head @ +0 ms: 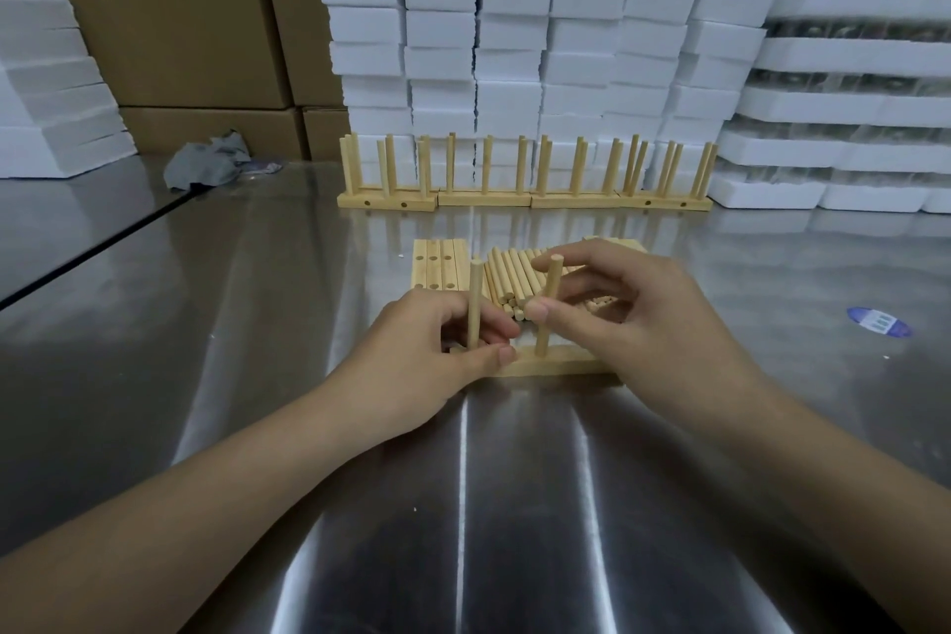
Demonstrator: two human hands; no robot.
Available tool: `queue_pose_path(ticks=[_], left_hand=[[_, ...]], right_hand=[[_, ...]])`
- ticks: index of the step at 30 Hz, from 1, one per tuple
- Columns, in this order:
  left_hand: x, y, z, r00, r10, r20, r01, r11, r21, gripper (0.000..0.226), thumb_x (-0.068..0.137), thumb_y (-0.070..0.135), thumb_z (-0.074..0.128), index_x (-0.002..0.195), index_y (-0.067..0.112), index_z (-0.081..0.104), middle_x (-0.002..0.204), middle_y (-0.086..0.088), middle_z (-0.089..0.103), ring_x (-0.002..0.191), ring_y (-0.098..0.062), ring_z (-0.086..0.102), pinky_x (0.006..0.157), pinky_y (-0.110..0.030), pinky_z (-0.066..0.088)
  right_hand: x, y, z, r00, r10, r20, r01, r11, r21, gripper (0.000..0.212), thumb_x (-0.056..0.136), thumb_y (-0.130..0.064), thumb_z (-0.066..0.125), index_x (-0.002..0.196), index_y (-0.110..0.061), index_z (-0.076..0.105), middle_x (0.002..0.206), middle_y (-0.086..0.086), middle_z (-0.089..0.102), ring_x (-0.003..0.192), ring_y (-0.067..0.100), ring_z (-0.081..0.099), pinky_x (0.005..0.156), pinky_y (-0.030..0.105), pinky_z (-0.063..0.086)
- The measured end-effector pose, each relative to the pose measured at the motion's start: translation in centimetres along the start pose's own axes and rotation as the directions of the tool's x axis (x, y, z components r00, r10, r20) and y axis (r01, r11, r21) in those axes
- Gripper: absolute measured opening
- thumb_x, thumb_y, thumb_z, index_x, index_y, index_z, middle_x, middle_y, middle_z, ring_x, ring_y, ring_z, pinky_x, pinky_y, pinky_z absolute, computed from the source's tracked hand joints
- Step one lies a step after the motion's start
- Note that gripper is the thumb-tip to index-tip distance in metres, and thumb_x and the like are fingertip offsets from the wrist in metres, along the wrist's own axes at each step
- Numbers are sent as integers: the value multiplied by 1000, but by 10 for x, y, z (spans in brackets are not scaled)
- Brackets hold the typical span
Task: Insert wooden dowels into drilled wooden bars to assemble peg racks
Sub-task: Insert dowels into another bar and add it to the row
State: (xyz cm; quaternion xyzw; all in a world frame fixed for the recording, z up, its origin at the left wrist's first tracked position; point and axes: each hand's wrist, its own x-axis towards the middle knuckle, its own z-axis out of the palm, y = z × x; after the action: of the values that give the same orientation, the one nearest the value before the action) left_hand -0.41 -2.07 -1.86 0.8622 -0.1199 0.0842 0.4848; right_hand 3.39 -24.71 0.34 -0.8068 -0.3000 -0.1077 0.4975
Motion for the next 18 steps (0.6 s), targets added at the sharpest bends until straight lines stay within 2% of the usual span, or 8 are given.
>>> queue_pose_path(ticks=[2, 4, 7, 9, 13, 16, 18], left_hand=[[0, 0, 0, 1000, 4, 1, -4, 1000, -2, 13, 91, 25, 84, 101, 33, 82, 97, 10, 79, 98, -11, 74, 96, -44, 60], [0, 0, 0, 1000, 7, -1, -7, 1000, 3, 13, 91, 24, 84, 100, 34, 82, 95, 11, 79, 96, -10, 74, 95, -41, 60], [-1, 1, 0, 1000, 3, 0, -3, 1000, -6, 14, 91, 22, 84, 101, 32, 82, 94, 10, 79, 95, -9, 74, 96, -40, 60], [-1, 2, 0, 1000, 1, 1, -1, 1000, -2, 14, 91, 22, 84, 101, 31, 82, 97, 11, 79, 97, -9, 74, 97, -40, 60], [-1, 4, -1, 1000, -5, 8, 5, 1000, -12, 15, 92, 21, 84, 103, 29, 82, 102, 11, 80, 101, -10, 74, 98, -43, 59], [-1, 5, -1, 1000, -1, 16, 1, 1000, -8, 15, 92, 20, 83, 103, 30, 82, 101, 10, 80, 100, -10, 74, 97, -41, 60], [-2, 4, -1, 1000, 1, 21, -1, 1000, -18, 16, 92, 19, 83, 103, 31, 82, 99, 10, 80, 98, -10, 74, 96, -38, 60]], right_hand=[[0, 1, 1, 999, -13, 46, 14, 1000, -17, 14, 90, -32, 82, 104, -34, 79, 99, -15, 79, 97, 7, 75, 88, 40, 62], [1, 1, 1, 998, -8, 58, 7, 1000, 6, 4, 88, -30, 83, 89, -33, 80, 96, -13, 79, 93, 8, 76, 88, 42, 64], [2, 1, 1, 999, 11, 34, -11, 1000, -12, 12, 85, -33, 85, 80, -26, 77, 88, -6, 79, 87, 13, 76, 84, 49, 63], [1, 0, 3, 1000, 3, 15, -2, 996, -87, 17, 85, -35, 85, 78, -26, 72, 82, -6, 76, 84, 13, 73, 78, 43, 61], [1, -4, 6, 1000, 5, -24, -8, 988, -154, 23, 86, -34, 86, 75, -27, 67, 74, -8, 70, 71, 9, 66, 61, 19, 50], [0, -4, 7, 999, 10, -47, -17, 988, -150, 21, 86, -33, 86, 76, -29, 68, 74, -11, 71, 70, 5, 66, 60, 13, 48], [-3, -4, 8, 999, 2, -36, -6, 994, -110, 14, 87, -32, 85, 84, -30, 71, 81, -13, 73, 78, 3, 70, 68, 13, 52]])
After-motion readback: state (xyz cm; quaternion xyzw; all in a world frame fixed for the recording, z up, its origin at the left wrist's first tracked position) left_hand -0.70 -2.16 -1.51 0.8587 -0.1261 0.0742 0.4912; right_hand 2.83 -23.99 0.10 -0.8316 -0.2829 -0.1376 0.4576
